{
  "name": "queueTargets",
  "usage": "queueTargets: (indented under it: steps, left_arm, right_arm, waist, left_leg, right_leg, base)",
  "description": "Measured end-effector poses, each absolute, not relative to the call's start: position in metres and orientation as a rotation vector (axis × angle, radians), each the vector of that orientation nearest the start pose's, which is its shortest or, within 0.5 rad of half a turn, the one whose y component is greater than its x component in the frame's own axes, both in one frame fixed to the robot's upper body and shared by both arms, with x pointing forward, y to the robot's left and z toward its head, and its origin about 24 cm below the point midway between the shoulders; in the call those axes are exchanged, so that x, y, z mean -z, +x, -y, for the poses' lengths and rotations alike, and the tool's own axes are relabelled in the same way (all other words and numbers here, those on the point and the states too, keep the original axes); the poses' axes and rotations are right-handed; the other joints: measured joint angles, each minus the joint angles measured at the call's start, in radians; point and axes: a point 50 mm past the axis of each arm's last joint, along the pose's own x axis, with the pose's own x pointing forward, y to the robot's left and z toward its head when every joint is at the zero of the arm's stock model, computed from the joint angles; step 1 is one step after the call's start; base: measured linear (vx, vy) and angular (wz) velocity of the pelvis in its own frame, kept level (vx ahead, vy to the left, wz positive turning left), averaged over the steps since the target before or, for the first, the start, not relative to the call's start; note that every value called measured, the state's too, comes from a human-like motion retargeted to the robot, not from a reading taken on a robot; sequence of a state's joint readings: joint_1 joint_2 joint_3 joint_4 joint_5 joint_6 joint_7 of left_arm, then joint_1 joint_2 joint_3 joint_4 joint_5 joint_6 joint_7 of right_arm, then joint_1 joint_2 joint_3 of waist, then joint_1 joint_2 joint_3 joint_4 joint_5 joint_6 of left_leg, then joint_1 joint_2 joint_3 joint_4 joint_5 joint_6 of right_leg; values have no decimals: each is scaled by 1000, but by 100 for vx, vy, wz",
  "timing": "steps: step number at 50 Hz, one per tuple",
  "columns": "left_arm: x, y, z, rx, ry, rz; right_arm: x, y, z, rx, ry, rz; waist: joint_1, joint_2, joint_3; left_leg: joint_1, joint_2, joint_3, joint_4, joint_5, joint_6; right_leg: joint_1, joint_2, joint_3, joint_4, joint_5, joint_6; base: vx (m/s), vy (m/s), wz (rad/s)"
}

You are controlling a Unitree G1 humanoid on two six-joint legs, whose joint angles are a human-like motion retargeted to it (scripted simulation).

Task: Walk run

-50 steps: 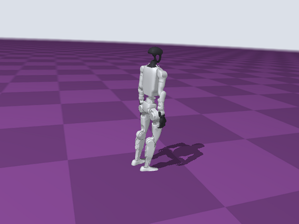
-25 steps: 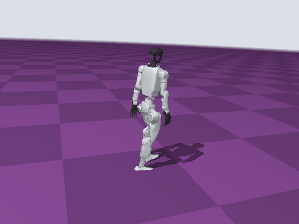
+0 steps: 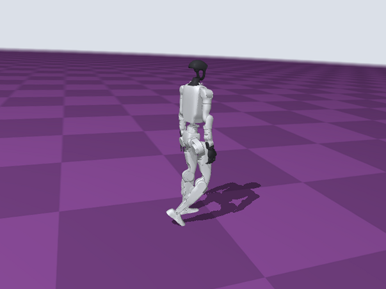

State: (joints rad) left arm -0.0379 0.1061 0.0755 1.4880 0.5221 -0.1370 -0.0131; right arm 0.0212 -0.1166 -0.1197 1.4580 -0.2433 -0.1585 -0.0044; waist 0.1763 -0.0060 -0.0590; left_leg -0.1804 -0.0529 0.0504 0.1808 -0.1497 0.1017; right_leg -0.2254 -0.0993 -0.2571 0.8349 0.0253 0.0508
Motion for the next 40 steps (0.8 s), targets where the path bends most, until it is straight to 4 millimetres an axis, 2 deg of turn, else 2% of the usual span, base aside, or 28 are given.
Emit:
queueTargets:
  steps: [3, 5, 10, 14, 18, 21, 24, 27, 30, 31, 32, 35, 37, 40]
  left_arm:
    - [172, 84, -188, 262, 404, -1247]
    - [168, 102, -185, 247, 381, -1188]
    - [156, 142, -180, 237, 363, -1048]
    - [148, 161, -182, 246, 382, -978]
    - [145, 169, -180, 262, 394, -954]
    - [148, 163, -178, 273, 386, -968]
    - [154, 148, -179, 292, 383, -1017]
    - [163, 119, -177, 334, 390, -1090]
    - [171, 91, -175, 351, 397, -1160]
    - [172, 82, -176, 351, 409, -1183]
    - [174, 74, -177, 351, 423, -1206]
    - [177, 53, -183, 357, 461, -1271]
    - [178, 42, -187, 358, 457, -1306]
    - [178, 28, -194, 324, 435, -1349]
  right_arm:
    - [177, 31, 198, 33, -162, -1354]
    - [178, 24, 197, 63, -126, -1374]
    - [178, 7, 199, 91, -80, -1423]
    - [179, -5, 196, 93, -71, -1455]
    - [179, -12, 191, 105, -31, -1471]
    - [179, -12, 190, 103, -20, -1471]
    - [179, -9, 191, 98, -17, -1465]
    - [179, -9, 193, 124, -16, -1470]
    - [179, 2, 193, 162, -11, -1439]
    - [179, 8, 193, 175, 1, -1418]
    - [179, 13, 193, 184, 14, -1397]
    - [178, 32, 192, 176, 41, -1349]
    - [177, 49, 191, 161, 26, -1317]
    - [173, 76, 189, 130, 4, -1249]
  waist:
    - [-36, -4, -2]
    - [-62, -9, 2]
    - [-128, -34, 16]
    - [-175, -59, 34]
    - [-186, -55, 31]
    - [-187, -49, 18]
    - [-204, -57, 6]
    - [-194, -66, -10]
    - [-166, -112, -7]
    - [-156, -132, -2]
    - [-149, -151, 3]
    - [-144, -199, 10]
    - [-131, -210, 20]
    - [-104, -212, 33]
  left_leg:
    - [31, -9, -12, -34, -5, 10]
    - [53, -18, -19, -48, -14, 14]
    - [126, -65, -33, -77, -47, 29]
    - [211, -92, -41, -95, -82, 35]
    - [266, -77, -42, -88, -125, 34]
    - [292, -77, -55, -71, -148, 47]
    - [330, -88, -49, -38, -121, 51]
    - [348, -93, -39, 39, 11, 47]
    - [296, -133, 33, 225, 190, 75]
    - [259, -151, 60, 315, 216, 88]
    - [219, -162, 92, 406, 222, 103]
    - [100, -121, 221, 618, 114, 151]
    - [34, -88, 270, 649, 84, 127]
    - [-65, -77, 289, 583, 79, 57]
  right_leg:
    - [-113, -35, -43, 62, -47, -6]
    - [-162, -46, -73, 11, -60, -9]
    - [-224, -37, -76, -359, -35, 2]
    - [-250, -14, -11, -637, -30, 7]
    - [-278, 0, -39, -735, -37, -10]
    - [-273, -6, -72, -688, -35, -76]
    - [-256, -39, -101, -626, -2, -83]
    - [-237, -52, -46, -560, -19, -89]
    - [-155, -101, -49, -576, -74, -80]
    - [-123, -121, -55, -591, -85, -75]
    - [-94, -140, -61, -604, -95, -70]
    - [-24, -187, -95, -630, -126, -53]
    - [18, -181, -118, -652, -139, -62]
    - [72, -148, -143, -687, -155, -73]
  base:
    - [34, 0, 18]
    - [41, -1, 31]
    - [42, -2, 36]
    - [53, -10, 46]
    - [64, -16, 28]
    - [57, -15, 11]
    - [77, -17, 36]
    - [82, -14, 34]
    - [65, -10, -6]
    - [61, -8, 4]
    - [73, -12, 32]
    - [60, -12, 62]
    - [57, -16, 37]
    - [42, -18, 12]
